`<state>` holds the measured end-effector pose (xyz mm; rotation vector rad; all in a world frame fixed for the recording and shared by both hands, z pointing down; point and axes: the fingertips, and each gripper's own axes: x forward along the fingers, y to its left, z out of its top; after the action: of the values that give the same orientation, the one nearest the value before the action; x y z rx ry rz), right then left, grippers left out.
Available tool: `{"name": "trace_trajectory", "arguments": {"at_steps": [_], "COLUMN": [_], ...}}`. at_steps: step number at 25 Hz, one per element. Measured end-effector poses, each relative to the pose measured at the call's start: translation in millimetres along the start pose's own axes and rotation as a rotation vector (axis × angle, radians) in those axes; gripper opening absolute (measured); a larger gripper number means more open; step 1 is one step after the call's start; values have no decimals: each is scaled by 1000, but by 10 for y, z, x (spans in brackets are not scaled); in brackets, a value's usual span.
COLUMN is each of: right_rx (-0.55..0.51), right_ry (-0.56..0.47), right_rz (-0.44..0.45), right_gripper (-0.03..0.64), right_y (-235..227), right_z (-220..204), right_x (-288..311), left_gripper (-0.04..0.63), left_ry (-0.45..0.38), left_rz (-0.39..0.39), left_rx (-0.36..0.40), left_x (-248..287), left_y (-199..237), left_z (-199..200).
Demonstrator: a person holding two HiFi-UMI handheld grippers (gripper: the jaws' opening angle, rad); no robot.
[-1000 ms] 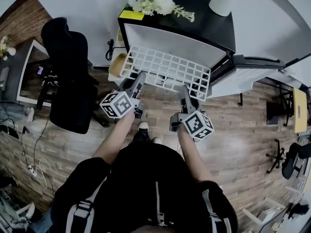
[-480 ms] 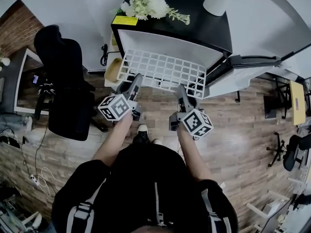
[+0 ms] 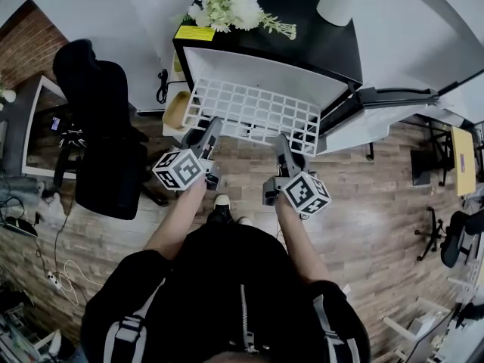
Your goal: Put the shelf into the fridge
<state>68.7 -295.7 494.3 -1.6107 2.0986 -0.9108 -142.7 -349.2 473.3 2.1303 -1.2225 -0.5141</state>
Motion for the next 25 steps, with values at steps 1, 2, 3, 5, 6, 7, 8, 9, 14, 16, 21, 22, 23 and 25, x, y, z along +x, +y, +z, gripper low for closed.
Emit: {"name": "trace_trajectory", "arguments": {"at_steps": [1, 2, 3, 5, 6, 7, 8, 9, 14, 16, 21, 22, 23, 25], "right_rx": [-1, 2, 6, 14, 16, 16, 15, 12, 7, 7, 15, 16, 16, 15], "right_ry": [1, 4, 7, 9, 9, 9, 8, 7, -2, -7, -22, -27, -31, -37], "right_rz": [2, 4, 6, 8, 9, 10, 10, 10, 10, 8, -5, -9, -13, -22], "right_gripper": [195, 195, 193, 193, 189, 189, 187, 188, 189, 189, 187, 187, 186, 186], "right_y": [-4, -13, -23, -42, -52, -61, -67, -72, -80, -77, -73, -81, -90, -104], "right_z": [6, 10, 14, 20, 26, 34, 44, 56, 125, 147, 193, 203, 213, 229], "right_x": [11, 22, 30, 39, 45, 54, 65, 77, 160, 188, 246, 266, 286, 317], "left_gripper": [175, 175, 175, 175, 175, 175, 175, 175, 175, 175, 176, 176, 177, 178], "left_ry": [-1, -2, -3, -5, -5, -5, -6, -6, -10, -11, -17, -16, -14, -9], "left_rz": [0, 1, 2, 3, 3, 2, 2, 0, -10, -14, -30, -34, -37, -45], "left_rx": [-1, -1, -1, -2, -2, -2, -2, -3, -8, -10, -19, -20, -20, -19], "left_x": [5, 9, 13, 17, 20, 24, 31, 40, 130, 160, 232, 257, 281, 316], "left_y": [3, 3, 0, -6, -8, -10, -11, -12, -12, -11, -12, -6, 1, 11], "left_z": [-2, -5, -9, -21, -25, -29, -30, -31, -3, 15, 53, 57, 60, 67]}}
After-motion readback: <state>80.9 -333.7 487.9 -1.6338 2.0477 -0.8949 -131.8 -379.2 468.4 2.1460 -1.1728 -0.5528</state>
